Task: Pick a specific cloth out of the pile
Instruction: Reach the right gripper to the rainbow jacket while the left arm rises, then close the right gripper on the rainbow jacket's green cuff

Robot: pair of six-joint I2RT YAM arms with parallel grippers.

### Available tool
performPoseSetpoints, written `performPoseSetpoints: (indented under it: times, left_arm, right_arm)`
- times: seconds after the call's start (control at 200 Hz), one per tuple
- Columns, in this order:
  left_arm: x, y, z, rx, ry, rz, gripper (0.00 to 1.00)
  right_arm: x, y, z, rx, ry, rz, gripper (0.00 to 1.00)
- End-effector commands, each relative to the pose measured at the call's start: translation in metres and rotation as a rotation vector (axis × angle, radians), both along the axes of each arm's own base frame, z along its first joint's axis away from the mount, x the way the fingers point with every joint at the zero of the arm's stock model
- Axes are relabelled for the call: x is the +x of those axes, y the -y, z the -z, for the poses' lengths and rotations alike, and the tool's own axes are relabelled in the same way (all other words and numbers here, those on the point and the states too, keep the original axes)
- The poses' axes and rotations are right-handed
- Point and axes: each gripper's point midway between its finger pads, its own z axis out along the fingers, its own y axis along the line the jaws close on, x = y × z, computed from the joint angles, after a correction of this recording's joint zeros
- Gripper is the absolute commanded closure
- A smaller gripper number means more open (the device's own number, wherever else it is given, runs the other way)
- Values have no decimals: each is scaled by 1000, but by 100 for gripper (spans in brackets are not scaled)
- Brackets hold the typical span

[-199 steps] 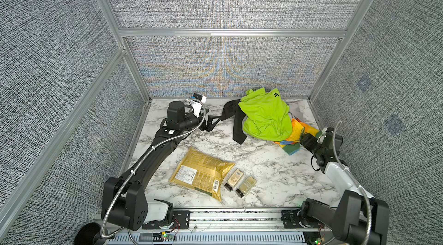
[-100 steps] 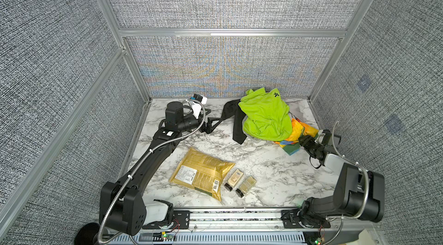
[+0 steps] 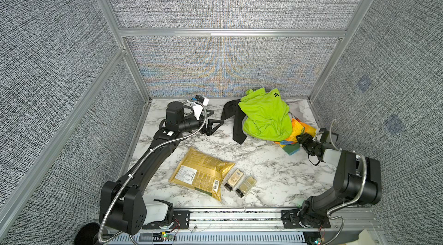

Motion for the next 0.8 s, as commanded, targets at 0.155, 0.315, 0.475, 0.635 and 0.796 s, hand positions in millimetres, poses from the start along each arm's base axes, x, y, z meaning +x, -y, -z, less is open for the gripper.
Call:
performPoseSetpoints:
  times: [0.155,0.315,0.475,0.635,0.796]
  left_arm:
    - [-4,2,-9,-3,49,19,1]
    - [-3,1,-8,5,58,11,1]
    - [-2,1,-4,13,53,11,1]
    - [0,1,-1,24,50,1,1]
    - [1,3,1,21,41,9,1]
  right_arm:
    - [16,10,6,-7,-3,42,39]
    - [25,7,17,1,-10,39,55]
    - [24,11,18,-21,-18,73,80]
    - [11,23,4,-108,-38,112,99]
    - [4,23,-23,-169,-6,111,100]
